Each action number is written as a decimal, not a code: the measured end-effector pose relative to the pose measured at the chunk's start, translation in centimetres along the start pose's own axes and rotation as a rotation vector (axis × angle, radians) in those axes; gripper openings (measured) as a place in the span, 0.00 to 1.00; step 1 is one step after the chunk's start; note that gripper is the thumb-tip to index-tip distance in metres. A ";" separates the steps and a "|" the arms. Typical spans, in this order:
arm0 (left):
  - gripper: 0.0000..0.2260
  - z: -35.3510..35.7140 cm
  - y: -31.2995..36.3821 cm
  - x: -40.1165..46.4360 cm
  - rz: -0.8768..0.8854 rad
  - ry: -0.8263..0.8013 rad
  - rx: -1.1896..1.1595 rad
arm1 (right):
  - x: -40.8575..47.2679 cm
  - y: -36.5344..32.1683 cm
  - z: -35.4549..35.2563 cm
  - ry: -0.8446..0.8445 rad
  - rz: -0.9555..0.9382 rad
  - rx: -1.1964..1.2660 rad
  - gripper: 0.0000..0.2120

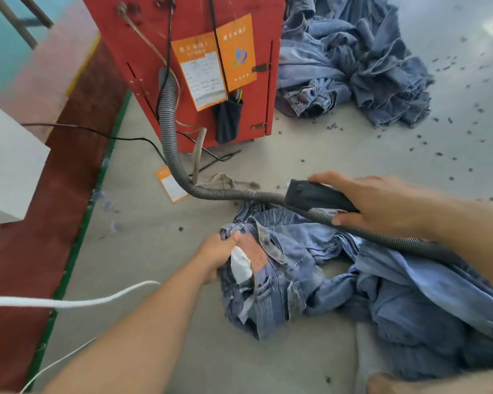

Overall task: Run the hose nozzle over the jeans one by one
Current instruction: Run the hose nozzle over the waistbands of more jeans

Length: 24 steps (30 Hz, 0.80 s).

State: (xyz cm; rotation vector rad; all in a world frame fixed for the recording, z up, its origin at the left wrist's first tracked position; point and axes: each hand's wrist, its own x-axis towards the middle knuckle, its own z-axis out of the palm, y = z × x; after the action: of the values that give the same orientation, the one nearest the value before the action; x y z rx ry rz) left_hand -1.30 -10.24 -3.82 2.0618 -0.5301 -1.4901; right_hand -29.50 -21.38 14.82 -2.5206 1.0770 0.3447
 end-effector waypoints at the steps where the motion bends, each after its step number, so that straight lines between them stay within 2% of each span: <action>1: 0.18 -1.4 2.6 -1.4 -0.013 0.016 -0.157 | -0.5 -0.6 -0.4 0.025 -0.014 0.029 0.37; 3: 0.10 -4.6 7.6 -5.4 0.020 0.013 -0.376 | -1.7 -1.6 -1.3 0.094 -0.018 0.051 0.32; 5: 0.09 -7.2 11.2 -10.3 0.107 -0.023 -0.460 | -2.7 -2.1 -2.4 0.156 0.015 0.033 0.20; 7: 0.12 -8.1 12.1 -14.8 0.196 -0.084 -0.435 | -3.5 -2.8 -3.1 0.219 0.077 0.027 0.08; 10: 0.16 -7.2 10.4 -19.3 0.313 -0.102 -0.312 | -4.7 -3.8 -1.9 0.368 0.139 0.097 0.03; 12: 0.21 -6.3 8.6 -21.5 0.429 -0.117 -0.233 | -5.3 -4.4 -0.6 0.426 0.158 0.141 0.08; 14: 0.22 -5.8 7.8 -22.5 0.511 -0.119 -0.230 | -5.4 -4.8 0.0 0.387 0.193 0.132 0.18; 18: 0.13 -5.2 7.2 -22.8 0.639 -0.196 -0.236 | -5.0 -5.4 -0.2 0.294 0.163 0.128 0.35; 20: 0.11 -5.1 7.0 -22.5 0.678 -0.232 -0.236 | -4.5 -5.7 -0.2 0.261 0.105 0.141 0.37; 24: 0.15 -5.2 7.6 -21.7 0.633 -0.230 -0.313 | -3.3 -6.7 0.1 0.233 0.033 0.118 0.32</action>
State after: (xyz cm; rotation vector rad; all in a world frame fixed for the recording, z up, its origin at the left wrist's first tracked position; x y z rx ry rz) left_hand -3.17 -2.16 18.28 1.3173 -0.8777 -1.3161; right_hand -26.82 -14.96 17.62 -2.4840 1.1880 -0.0062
